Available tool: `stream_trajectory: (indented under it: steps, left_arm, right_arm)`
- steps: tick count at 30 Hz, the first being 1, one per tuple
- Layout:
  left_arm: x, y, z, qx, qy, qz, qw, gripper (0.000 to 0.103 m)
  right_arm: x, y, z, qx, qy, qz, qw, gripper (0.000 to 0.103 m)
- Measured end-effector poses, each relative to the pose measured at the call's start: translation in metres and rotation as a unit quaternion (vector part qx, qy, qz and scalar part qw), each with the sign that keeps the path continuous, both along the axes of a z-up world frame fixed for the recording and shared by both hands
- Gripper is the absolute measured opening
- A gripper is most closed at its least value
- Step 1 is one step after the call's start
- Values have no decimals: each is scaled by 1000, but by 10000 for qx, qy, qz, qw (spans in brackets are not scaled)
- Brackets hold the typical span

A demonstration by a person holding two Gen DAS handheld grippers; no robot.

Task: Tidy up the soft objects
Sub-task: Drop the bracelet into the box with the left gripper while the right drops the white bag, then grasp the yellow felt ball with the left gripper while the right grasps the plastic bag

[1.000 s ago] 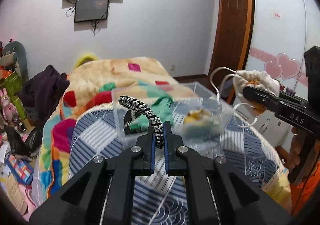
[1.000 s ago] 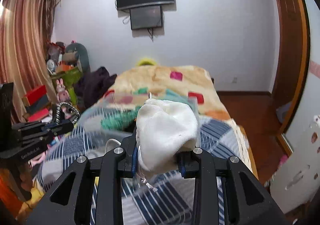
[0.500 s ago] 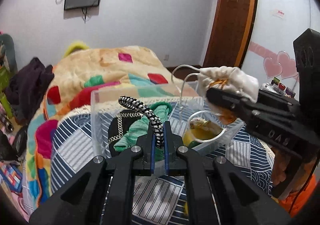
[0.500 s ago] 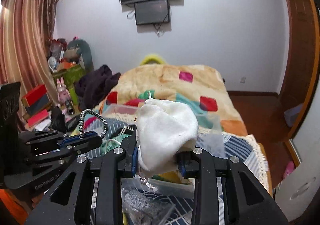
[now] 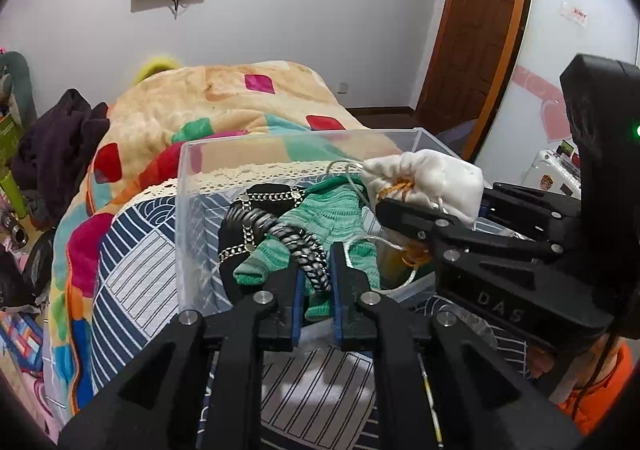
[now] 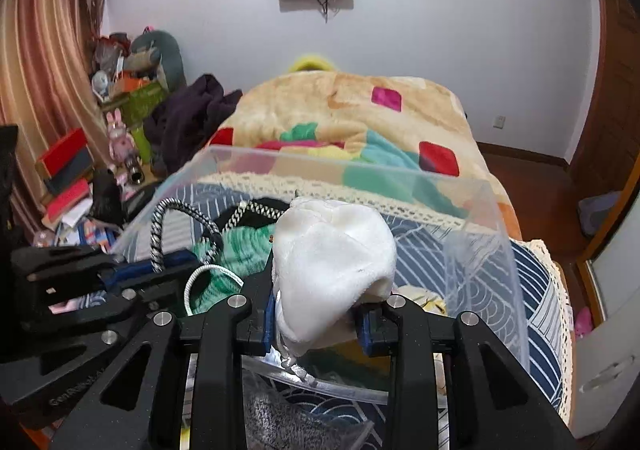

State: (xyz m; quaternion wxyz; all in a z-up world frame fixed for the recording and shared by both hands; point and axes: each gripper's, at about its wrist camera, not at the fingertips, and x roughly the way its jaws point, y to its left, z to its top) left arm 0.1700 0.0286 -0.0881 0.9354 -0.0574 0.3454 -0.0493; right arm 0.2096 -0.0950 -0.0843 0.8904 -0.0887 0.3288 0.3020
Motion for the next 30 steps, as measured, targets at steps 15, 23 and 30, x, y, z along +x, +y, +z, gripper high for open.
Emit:
stream_trajectory:
  steps: [15, 23, 30]
  left_arm:
    - [-41, 4, 14, -76, -262, 105, 9996, 42]
    - [-66, -7, 13, -56, -343, 27, 9994, 52]
    - [-78, -28, -8, -117, -131, -153, 9997, 63]
  right_arm:
    - [-24, -29, 22, 154, -376, -82, 9991, 55]
    - [-51, -53, 33, 408, -633, -100, 9971, 70]
    - [-60, -65, 11, 382, -335, -120, 9986, 70]
